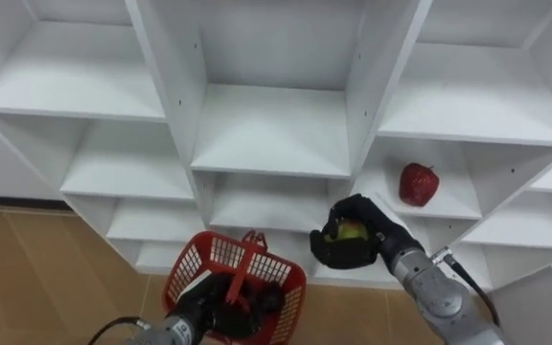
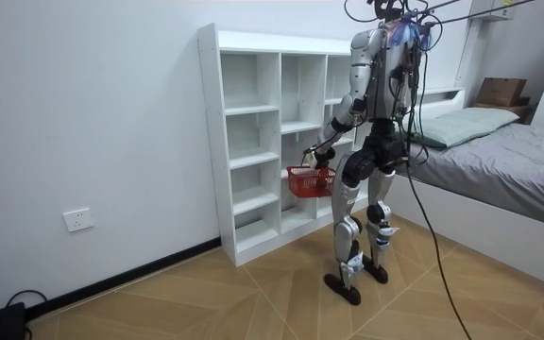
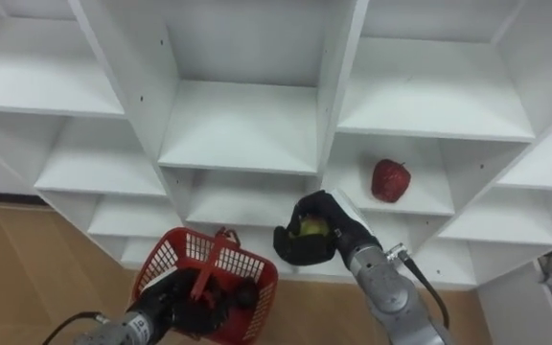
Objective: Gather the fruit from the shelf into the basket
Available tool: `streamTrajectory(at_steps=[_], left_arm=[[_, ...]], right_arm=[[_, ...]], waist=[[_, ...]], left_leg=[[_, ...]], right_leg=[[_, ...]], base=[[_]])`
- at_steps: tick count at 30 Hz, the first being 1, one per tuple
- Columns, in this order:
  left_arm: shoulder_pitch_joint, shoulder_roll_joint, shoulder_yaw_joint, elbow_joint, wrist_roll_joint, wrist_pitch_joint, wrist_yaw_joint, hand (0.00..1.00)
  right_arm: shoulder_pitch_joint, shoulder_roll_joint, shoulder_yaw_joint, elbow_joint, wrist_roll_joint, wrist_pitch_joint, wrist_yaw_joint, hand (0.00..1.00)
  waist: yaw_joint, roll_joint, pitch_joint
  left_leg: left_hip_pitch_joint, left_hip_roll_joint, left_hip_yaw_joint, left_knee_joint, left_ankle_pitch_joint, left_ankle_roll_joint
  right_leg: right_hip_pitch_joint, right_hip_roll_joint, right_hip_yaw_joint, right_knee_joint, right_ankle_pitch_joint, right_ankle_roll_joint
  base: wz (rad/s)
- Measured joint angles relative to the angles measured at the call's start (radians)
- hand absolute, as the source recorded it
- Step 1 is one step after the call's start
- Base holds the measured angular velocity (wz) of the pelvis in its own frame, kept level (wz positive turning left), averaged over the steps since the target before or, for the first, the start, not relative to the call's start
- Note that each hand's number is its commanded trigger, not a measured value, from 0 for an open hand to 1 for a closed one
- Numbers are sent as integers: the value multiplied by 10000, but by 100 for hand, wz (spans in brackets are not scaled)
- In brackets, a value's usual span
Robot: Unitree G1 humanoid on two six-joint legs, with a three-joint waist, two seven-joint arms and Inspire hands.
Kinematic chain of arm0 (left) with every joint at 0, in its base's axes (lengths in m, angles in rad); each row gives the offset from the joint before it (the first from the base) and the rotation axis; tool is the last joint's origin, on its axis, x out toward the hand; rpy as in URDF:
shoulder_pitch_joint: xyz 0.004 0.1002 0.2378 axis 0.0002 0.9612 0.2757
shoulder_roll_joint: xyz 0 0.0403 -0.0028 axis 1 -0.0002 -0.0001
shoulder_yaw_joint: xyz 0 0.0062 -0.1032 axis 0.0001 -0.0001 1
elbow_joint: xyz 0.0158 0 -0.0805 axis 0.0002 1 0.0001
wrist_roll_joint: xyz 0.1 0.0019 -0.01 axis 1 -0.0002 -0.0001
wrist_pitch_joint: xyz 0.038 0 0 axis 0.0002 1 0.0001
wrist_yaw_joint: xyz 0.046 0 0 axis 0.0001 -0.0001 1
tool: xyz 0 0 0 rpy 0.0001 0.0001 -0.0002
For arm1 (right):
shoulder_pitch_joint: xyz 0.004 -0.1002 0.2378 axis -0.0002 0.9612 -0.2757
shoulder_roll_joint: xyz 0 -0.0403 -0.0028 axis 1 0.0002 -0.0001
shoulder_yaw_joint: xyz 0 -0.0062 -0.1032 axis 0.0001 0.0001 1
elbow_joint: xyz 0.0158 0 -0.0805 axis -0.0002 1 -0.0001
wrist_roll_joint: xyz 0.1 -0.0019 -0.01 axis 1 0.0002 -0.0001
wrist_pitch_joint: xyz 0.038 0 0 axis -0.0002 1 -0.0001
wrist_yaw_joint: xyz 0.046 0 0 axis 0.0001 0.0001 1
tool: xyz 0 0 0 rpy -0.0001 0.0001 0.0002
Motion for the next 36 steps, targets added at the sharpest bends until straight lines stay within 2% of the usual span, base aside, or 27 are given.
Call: streamTrajectory(at_steps=[4, 6, 7, 11, 14, 17, 20, 28, 31, 36], left_arm=[[0, -24, -85, -414, -624, -3, -199, 100], [-74, -40, -236, -620, -979, -39, -236, 100], [-147, -71, -232, -623, -1083, -76, -238, 100], [-295, -344, -270, -661, -1254, -117, -229, 100], [-298, -362, -473, -656, -1266, -115, -224, 100], [-304, -355, -796, -643, -1348, -116, -240, 100], [-302, -356, -882, -641, -1349, -116, -262, 100], [-358, -371, -1088, -625, -1361, -116, -381, 100], [-463, -388, -1231, -622, -1421, -117, -467, 100], [-533, -464, -1461, -623, -1754, -123, -547, 100]], right_arm=[[-9, 45, 4, 124, 103, -221, -168, 100], [-73, 199, -7, 294, 73, -237, -330, 100], [-134, 405, -27, 562, 63, -267, -462, 100], [-156, 749, -21, 1052, 55, -258, -578, 100], [-229, 804, -21, 1054, 64, -258, -776, 100], [-512, 814, -23, 1543, 82, -350, -940, 100], [-630, 823, -23, 1802, 80, -349, -962, 100], [-737, 891, -11, 1813, 123, -351, -951, 100], [-774, 1077, 7, 1843, 115, -351, -951, 100], [-798, 1229, 28, 2200, 118, -415, -937, 100]], waist=[[10, 18, 12], [1, 39, 25], [0, 61, 35], [-3, 209, 67], [19, 254, 71], [-3, 360, 117], [10, 420, 126], [47, 432, 127], [28, 439, 131], [13, 518, 182]], left_leg=[[-126, -5, 25, 110, 0, 1], [-165, -6, 22, 115, 0, 1], [-163, -6, 25, 115, 0, 1], [-375, -17, 31, 114, 1, 5], [-659, -22, 72, 157, 28, 13], [-796, -26, 95, 159, 55, 17], [-967, -18, 119, 161, 74, 10], [-1141, -17, 326, 159, 75, 10], [-1134, -16, 363, 157, 74, 10], [-1128, -16, 376, 156, 75, 10]], right_leg=[[-88, -36, -42, 41, -5, -3], [-117, -36, -36, 27, -5, -3], [-130, -36, -25, 41, -5, -2], [-420, -47, -27, 125, -6, -1], [-792, -78, 13, 326, -29, -28], [-968, -97, 24, 428, -34, -40], [-1163, -91, 88, 456, -39, -49], [-1498, -90, 285, 586, -66, -46], [-1478, -72, 290, 562, -67, -48], [-1469, -71, 297, 562, -68, -50]], base=[[1], [0], [-3], [-1], [-5], [0], [0], [-8], [0], [0]])
